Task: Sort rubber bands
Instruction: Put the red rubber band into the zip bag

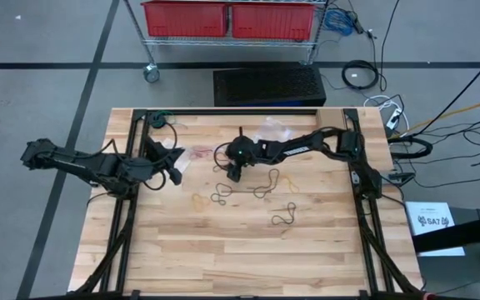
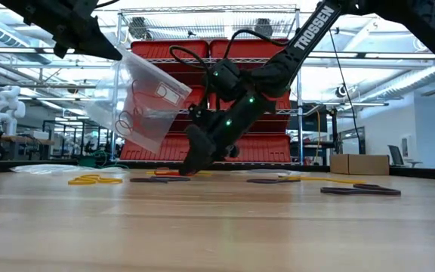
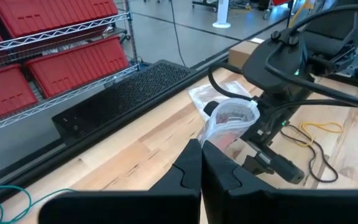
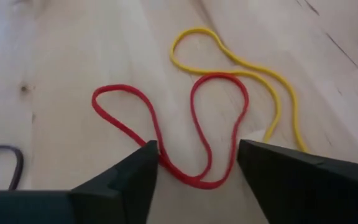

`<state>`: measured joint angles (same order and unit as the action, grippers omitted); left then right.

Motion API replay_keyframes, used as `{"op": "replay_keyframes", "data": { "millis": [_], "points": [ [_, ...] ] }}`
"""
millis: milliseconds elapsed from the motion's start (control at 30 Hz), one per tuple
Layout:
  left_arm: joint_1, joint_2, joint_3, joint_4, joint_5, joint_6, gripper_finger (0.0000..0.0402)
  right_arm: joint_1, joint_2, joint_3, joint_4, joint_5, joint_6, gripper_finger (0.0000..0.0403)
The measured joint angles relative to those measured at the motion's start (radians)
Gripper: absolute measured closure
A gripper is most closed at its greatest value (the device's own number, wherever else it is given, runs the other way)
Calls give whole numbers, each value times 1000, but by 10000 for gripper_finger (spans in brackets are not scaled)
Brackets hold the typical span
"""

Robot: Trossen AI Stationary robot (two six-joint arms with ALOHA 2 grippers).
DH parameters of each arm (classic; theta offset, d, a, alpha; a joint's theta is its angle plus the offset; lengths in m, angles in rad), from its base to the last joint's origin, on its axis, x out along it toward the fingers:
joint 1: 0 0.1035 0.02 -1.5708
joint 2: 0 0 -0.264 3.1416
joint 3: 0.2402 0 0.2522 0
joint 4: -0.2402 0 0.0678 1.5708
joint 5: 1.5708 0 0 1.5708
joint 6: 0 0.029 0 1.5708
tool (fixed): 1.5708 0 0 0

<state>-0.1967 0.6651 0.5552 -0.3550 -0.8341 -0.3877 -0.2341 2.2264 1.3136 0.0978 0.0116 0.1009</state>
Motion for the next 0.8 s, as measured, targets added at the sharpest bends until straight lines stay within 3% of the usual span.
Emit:
{"op": "replay_keyframes", "data": {
  "millis": [233,467,667,800],
  "points": [
    [0,0,0,1,15,-9,401,33,15,1,4,15,8,269],
    [-17,2,0,1,19,-18,401,68,15,3,-36,14,-12,384],
    [-27,2,0,1,18,-24,402,108,-24,2,-109,12,-22,399],
    [-27,4,0,4,17,-25,402,118,-101,-7,-208,-85,-28,402]
  ]
}}
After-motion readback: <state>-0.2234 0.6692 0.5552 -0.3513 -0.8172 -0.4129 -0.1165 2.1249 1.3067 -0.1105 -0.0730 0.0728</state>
